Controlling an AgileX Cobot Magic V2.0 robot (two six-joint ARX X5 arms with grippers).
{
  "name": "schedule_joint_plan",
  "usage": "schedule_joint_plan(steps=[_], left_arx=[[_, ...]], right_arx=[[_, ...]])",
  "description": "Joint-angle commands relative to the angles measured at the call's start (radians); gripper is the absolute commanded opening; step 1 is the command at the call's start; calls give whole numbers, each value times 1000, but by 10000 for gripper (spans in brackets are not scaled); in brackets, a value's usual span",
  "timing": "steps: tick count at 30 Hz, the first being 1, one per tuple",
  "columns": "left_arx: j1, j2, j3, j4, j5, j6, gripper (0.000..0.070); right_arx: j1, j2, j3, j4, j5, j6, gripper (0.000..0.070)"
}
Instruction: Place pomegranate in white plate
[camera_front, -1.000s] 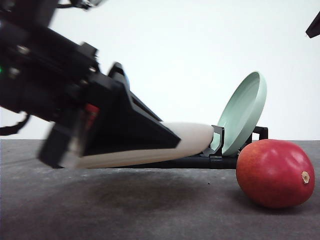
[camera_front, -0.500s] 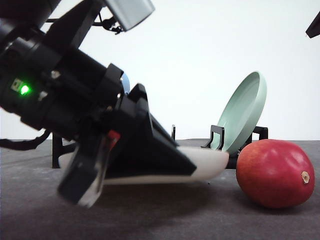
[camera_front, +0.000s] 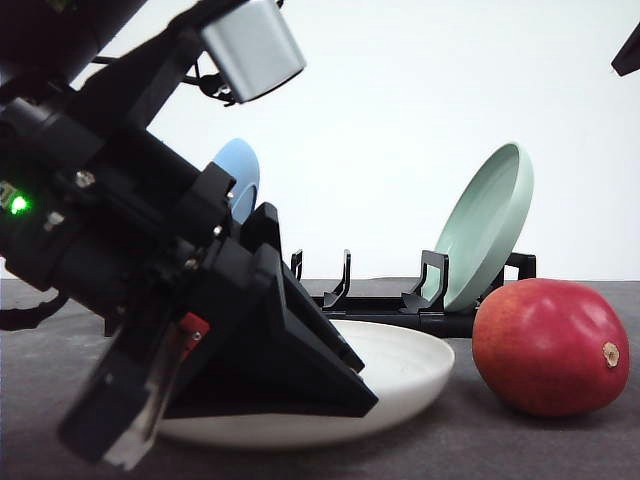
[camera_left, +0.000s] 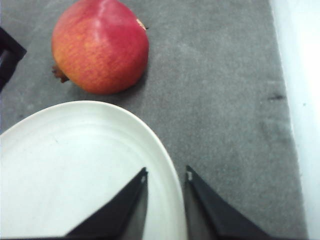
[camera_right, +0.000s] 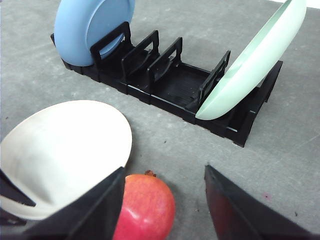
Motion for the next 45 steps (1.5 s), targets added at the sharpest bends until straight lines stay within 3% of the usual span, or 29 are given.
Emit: schedule_joint_plan(steps=[1,6,8,10,12,18,23,28,31,38,45], left_arx=[[-12,14,15,10,-2,-92,164],[-12,-20,15,9,-3,-307,182],[-7,-49,15,4,-3,-402,256],[1,-95,15,-21,-3,-504,372],[12,-149,16,-68,-3,-593,427],[71,-361,24,-316,-3,-782,430],[165,-531,74,-608,-49,-790,428],[267,-627,152,-847,-192,-694,428],[335,-653,192,-950,-217,-655,428],[494,-659,230,-1093,-201,-652,430],[621,-659,232,-1110,-25,-662,431]], right_arx=[[5,4,16,5,1,9,321],[5,4,16,5,1,2,321],[5,4,16,5,1,2,321],[5,4,16,5,1,2,321],[5,4,16,5,1,2,321],[5,4,16,5,1,2,321],[5,4,16,5,0,2,321],[5,4,16,5,1,3,321],[5,4,16,5,0,3,321],[5,5,16,-22,-3,42,322],[11,50,19,-109,-38,176,350]])
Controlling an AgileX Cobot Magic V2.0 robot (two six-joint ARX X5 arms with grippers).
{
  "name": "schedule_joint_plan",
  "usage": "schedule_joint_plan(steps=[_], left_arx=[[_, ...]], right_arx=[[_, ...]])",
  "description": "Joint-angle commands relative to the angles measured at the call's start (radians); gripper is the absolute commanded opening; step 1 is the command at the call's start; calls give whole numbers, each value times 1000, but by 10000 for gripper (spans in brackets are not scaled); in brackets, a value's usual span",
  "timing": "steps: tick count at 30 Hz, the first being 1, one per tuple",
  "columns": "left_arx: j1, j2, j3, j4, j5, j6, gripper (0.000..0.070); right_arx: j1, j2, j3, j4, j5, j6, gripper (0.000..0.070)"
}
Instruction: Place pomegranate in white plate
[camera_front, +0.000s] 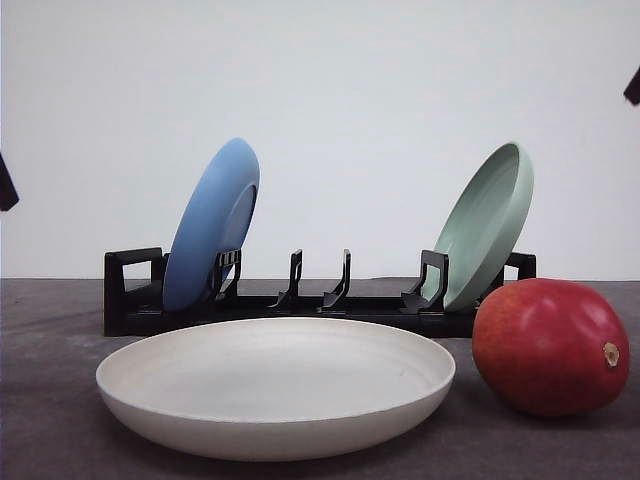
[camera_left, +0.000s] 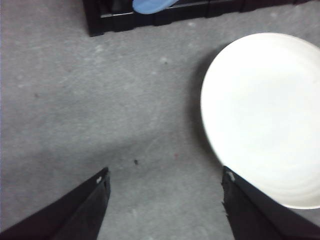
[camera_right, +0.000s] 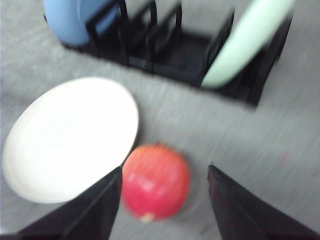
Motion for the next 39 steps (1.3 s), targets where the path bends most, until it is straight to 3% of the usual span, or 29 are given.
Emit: schedule_joint_plan(steps=[1,9,14,18,35,39], left_arx=[[16,6,19,7,35,-5,431],[100,6,29,-8,74,-11,431],[123,7,31,-10,74,8,431],[132,7,31,-10,74,9,431],[140,7,31,-9,42,29,430],[140,7,31,-9,42,29,430]], right_arx=[[13,25,19,-11,-12,70,356],[100,198,60,-48,30,130,396],[168,347,123,-47,126,142,511],[201,464,161,-26,161,142,533],[223,784,165,75,175,154,550],[223,796,165,54,163,155,497]])
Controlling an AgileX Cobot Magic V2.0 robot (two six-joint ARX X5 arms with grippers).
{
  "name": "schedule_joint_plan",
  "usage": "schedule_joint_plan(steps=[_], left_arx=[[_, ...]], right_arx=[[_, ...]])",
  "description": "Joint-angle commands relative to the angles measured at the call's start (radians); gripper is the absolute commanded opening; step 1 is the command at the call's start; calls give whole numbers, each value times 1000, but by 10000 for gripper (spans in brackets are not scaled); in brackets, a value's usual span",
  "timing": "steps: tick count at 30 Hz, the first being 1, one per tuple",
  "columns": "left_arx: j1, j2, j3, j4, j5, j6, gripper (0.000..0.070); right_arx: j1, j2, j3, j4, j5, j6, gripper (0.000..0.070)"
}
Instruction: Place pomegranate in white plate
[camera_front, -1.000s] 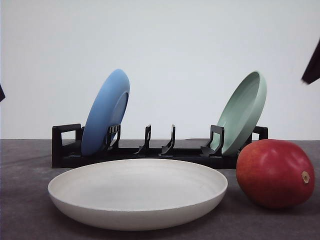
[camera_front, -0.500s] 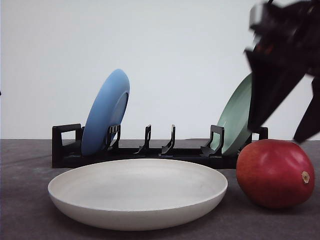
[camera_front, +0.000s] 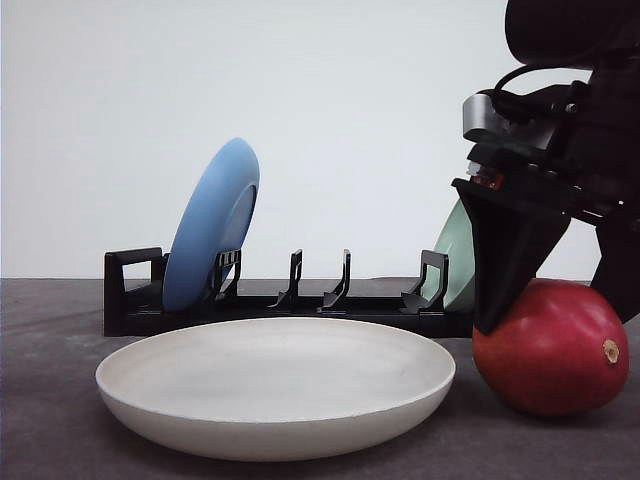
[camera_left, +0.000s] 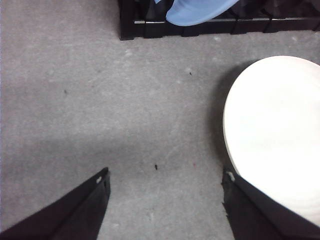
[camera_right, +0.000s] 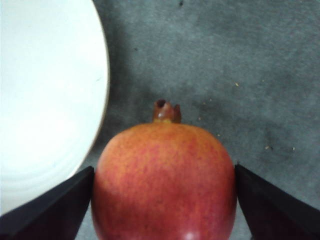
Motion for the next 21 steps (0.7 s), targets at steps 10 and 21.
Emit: schedule_joint_plan(steps=[10,21], left_arx=[[-2,6,18,15,-6,11,430],[-2,6,18,52,-6,10,430]], right_arx=[[5,23,92,-133,-1,-36,450],[86,27,180,29,-83,-60,450]])
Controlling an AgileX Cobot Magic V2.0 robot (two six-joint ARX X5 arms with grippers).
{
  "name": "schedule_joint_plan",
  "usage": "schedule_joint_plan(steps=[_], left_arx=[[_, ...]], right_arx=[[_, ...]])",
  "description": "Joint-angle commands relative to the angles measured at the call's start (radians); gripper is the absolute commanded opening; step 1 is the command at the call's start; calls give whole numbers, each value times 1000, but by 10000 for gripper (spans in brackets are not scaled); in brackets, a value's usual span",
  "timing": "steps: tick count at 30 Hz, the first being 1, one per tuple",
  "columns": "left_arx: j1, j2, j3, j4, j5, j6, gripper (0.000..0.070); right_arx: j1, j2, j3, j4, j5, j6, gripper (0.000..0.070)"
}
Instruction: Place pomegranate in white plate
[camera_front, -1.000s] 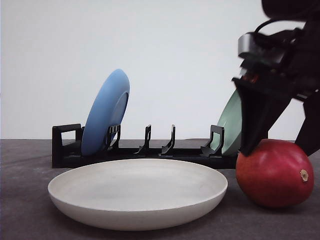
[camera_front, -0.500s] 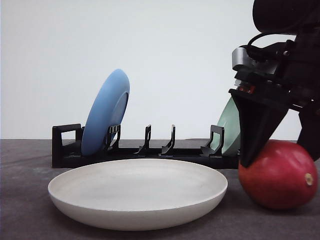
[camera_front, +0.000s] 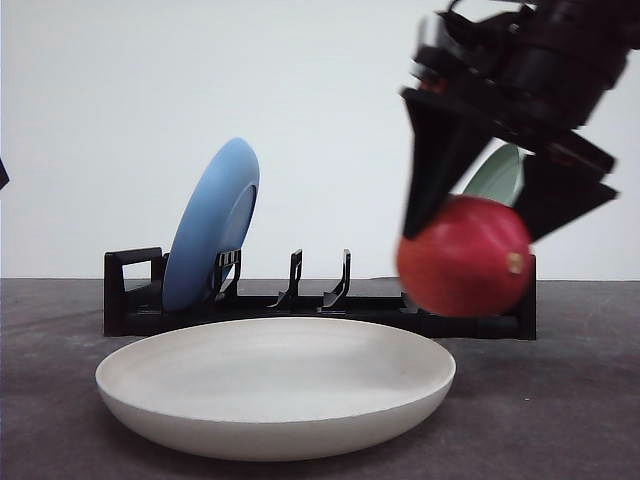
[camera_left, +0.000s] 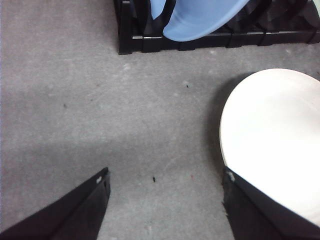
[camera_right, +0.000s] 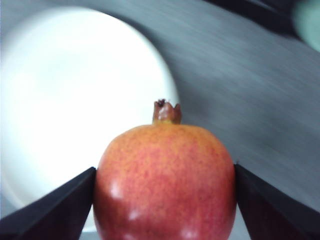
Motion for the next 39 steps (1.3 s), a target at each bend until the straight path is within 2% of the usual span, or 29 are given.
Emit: schedule_joint_plan(steps=[1,15,30,32,36,39], left_arx=[[-2,6,18,13,-6,10,430],[-2,6,18,17,-6,10,430],[-2,6,18,19,-6,6,430],[-2,6,18,19,-6,6,430],[-2,6,18,20,-6,6,430],[-2,6,18,20,-6,5,430]], right_arx=[[31,16,14,49,-5,-15,450],[216,190,14,333,2,-62,450],[247,287,14,361,50,-62,452],[247,293,14,352,51,-62,467],[248,296,14,351,48,-57,563],[248,288,20,344,42,-52,582]])
